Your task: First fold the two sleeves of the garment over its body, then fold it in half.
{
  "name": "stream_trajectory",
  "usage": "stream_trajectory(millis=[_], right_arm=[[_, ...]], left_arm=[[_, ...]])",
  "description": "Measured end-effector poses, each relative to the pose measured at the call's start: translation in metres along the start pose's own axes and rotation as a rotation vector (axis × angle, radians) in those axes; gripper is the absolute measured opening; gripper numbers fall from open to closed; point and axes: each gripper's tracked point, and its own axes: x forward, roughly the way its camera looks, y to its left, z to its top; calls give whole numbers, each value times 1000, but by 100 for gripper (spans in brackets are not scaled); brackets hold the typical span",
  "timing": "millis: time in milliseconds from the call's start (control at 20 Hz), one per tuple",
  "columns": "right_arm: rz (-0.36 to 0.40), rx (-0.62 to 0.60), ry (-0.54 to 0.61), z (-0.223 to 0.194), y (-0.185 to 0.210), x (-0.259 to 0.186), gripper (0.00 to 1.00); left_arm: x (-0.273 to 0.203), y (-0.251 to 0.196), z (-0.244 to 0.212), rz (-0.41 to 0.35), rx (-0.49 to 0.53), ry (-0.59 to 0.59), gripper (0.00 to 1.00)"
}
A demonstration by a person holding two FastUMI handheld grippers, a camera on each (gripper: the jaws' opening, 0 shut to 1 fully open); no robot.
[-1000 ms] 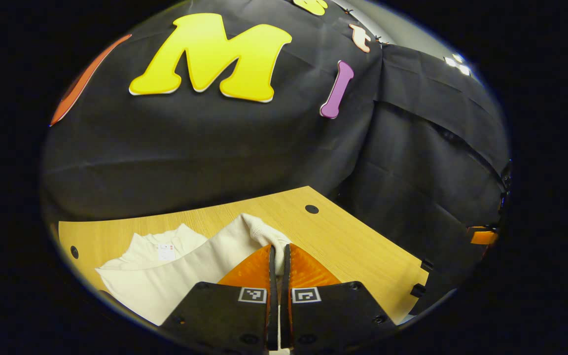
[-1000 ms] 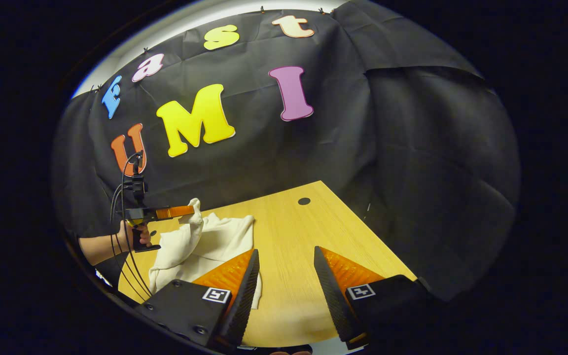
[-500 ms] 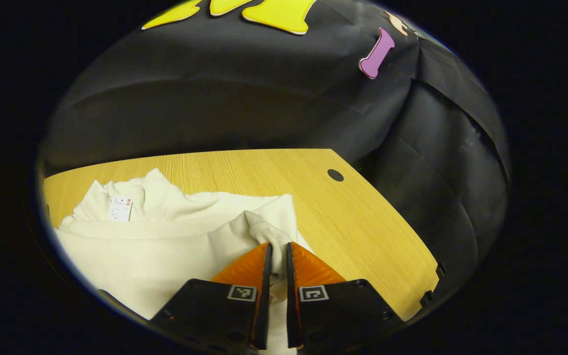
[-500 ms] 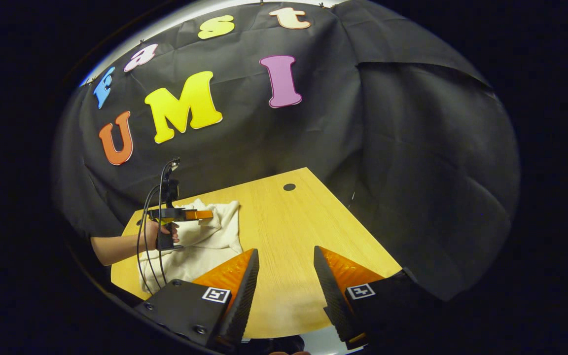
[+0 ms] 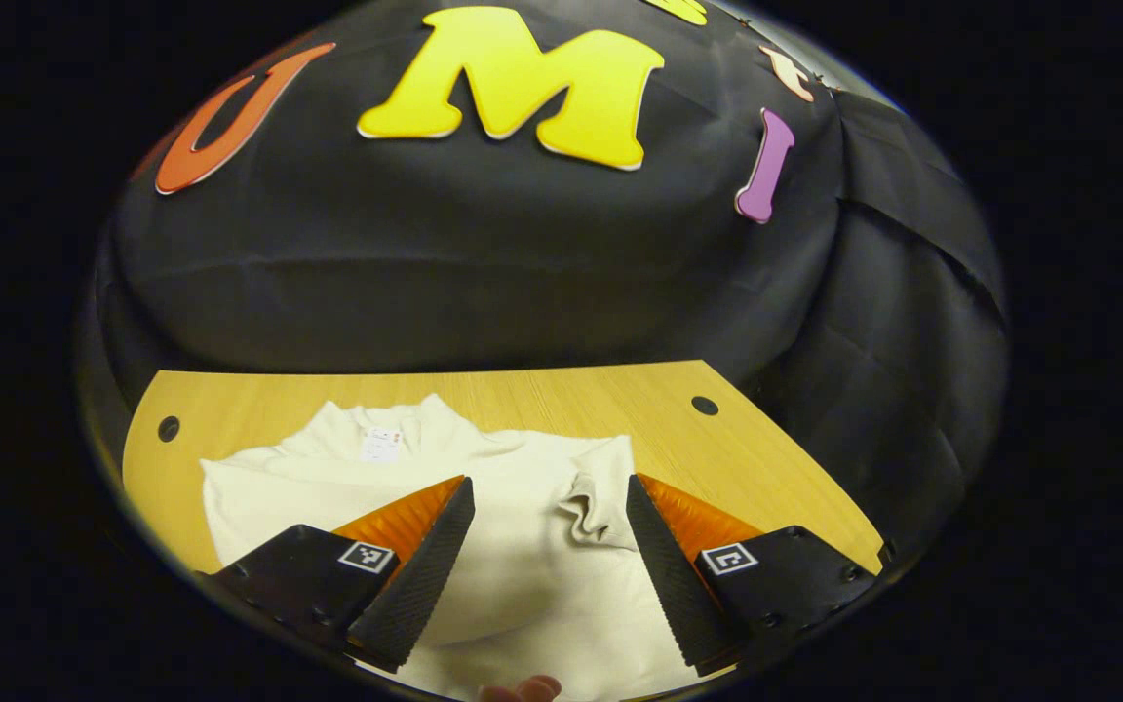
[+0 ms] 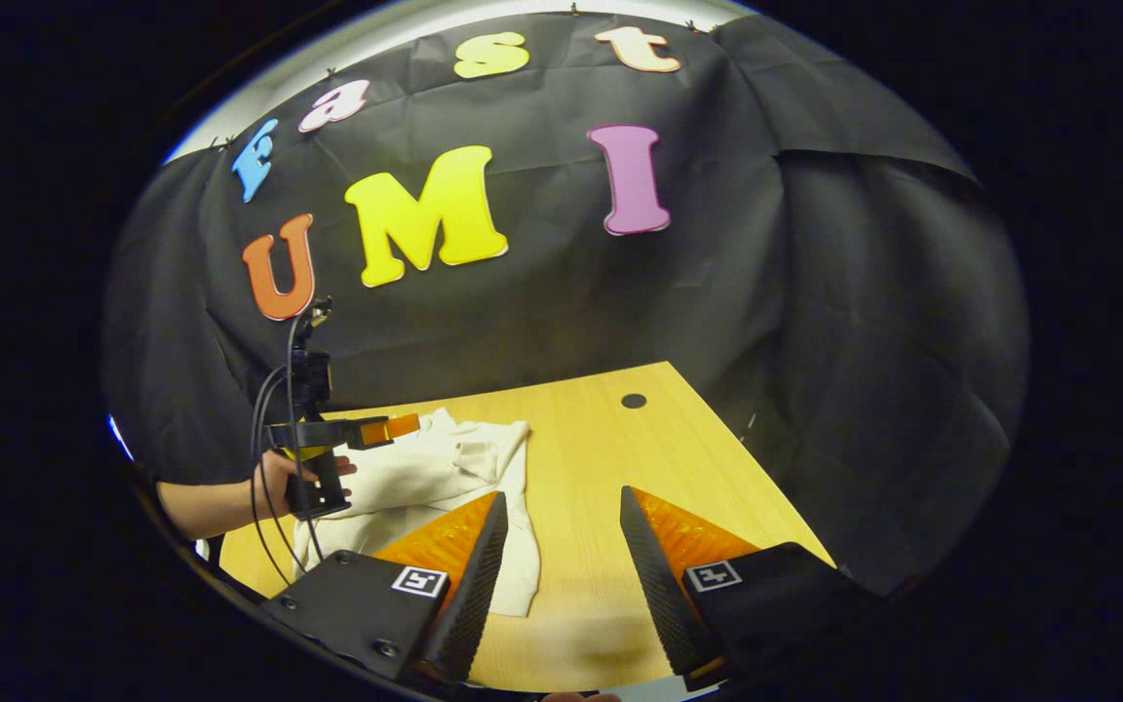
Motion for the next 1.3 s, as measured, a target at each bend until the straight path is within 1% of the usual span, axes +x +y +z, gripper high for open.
stream_trajectory(millis=[100,150,250,300,350,500,650,750,850,950,1050,1150,1200,1250,1300], right_arm=[[34,-39,-14,5,19,13,76],[53,-51,-15,6,30,19,76],[85,-62,-14,5,48,29,77],[95,-61,-14,6,55,34,82],[112,-54,-14,7,64,37,84],[151,-63,-10,7,83,46,84],[168,-94,10,2,90,52,84],[174,-110,46,-9,89,56,85],[175,-124,85,-21,83,61,86],[171,-146,137,-38,74,64,86],[159,-161,185,-53,61,66,88],[144,-163,236,-71,48,69,93],[134,-169,252,-78,42,69,91],[124,-176,268,-86,34,70,94],[113,-189,289,-96,27,71,94]], left_arm=[[-38,15,22,73,17,-86,99],[-58,19,27,93,18,-110,98],[-88,28,36,156,23,-155,98],[-105,33,37,190,27,-174,98],[-118,37,38,213,25,-184,98],[-155,47,30,263,30,-183,98],[-181,57,16,282,21,-170,98],[-188,55,-3,255,8,-127,98],[-196,61,-25,254,7,-81,98],[-203,68,-56,247,-22,-10,98],[-208,74,-95,238,-60,73,98],[-216,88,-141,257,-78,169,99],[-223,94,-162,266,-87,210,99],[-228,99,-180,269,-100,254,99],[-232,103,-196,266,-126,288,98]])
